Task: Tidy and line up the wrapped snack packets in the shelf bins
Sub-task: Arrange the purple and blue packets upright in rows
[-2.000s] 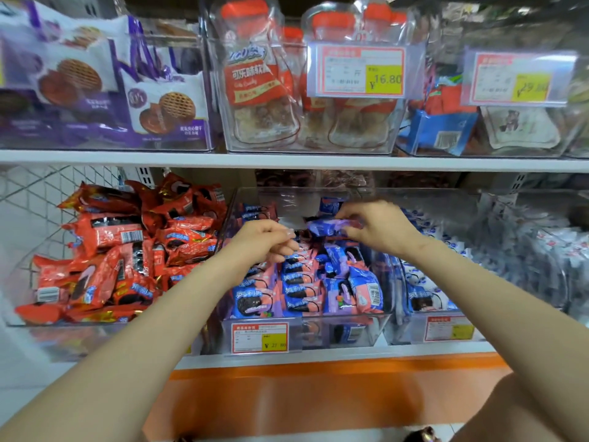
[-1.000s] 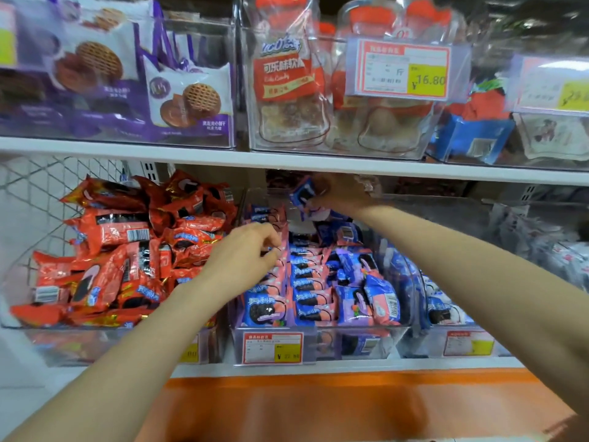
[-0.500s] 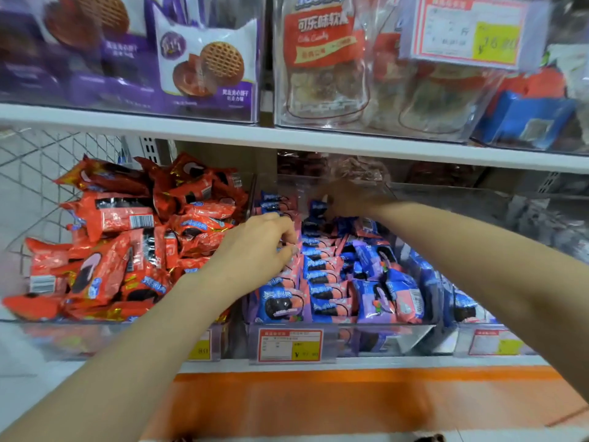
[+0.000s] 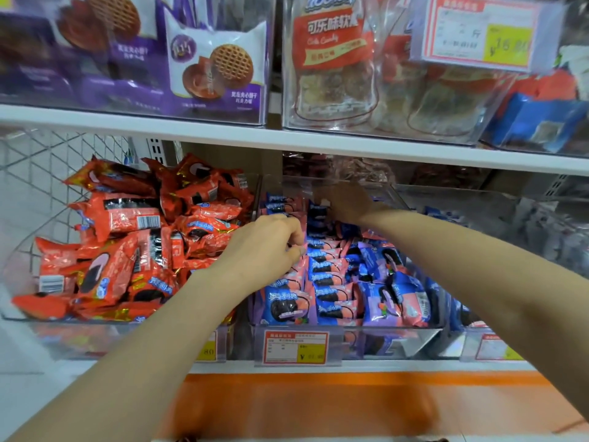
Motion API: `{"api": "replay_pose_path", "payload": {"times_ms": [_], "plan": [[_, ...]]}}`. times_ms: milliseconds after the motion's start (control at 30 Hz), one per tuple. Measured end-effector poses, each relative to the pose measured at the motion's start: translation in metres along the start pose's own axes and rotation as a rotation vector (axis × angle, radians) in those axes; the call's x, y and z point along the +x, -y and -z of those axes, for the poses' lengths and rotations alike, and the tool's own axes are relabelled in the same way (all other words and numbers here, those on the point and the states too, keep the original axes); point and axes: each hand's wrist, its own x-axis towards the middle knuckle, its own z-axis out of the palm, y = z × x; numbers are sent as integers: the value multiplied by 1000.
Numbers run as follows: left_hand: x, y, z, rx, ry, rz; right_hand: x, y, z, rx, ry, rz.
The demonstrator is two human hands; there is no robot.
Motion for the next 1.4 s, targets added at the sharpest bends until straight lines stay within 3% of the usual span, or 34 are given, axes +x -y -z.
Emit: {"api": "replay_pose_path", "payload": {"times_ms": [133,267,367,500,600,667,767,867,900,1000,1067,1267,1400], "plan": [[1,-1,-2,29,19,1,-9,7,-1,-162,-320,121],[1,-1,-1,48,31,2,-9,-2,13,-93,-33,-30],[2,-2,-1,44,37,3,-15,-27,35,-108,-90,-109],[6,-4,-3,22,40,0,-35,-57,42,-165,72,-143],[9,-10,-5,-26,53,3,-43,-62,30,-201,28,-138],[11,-14,-6,-132,50,14,-44,-62,33,-81,-14,-187],[15,-22,-3,-383,46,85,-47,-66,50,390,-75,-256],[19,-35,-1,-885,77,285,-66,-55,72,923,-155,-177],[20,-39,-1,-1071,104,370,-77,-48,76,996,-148,-151],[26,-46,-7,-1510,207,544,-112,-28,75,824,-197,-18],[30,-48,-13,-1677,218,591,-134,-18,67,794,-257,53],[31,-56,-37,-1536,126,646,-166,-1,63,1139,-221,24],[33,-57,-36,-1353,4,577,-160,10,69,1376,-191,-215]]}}
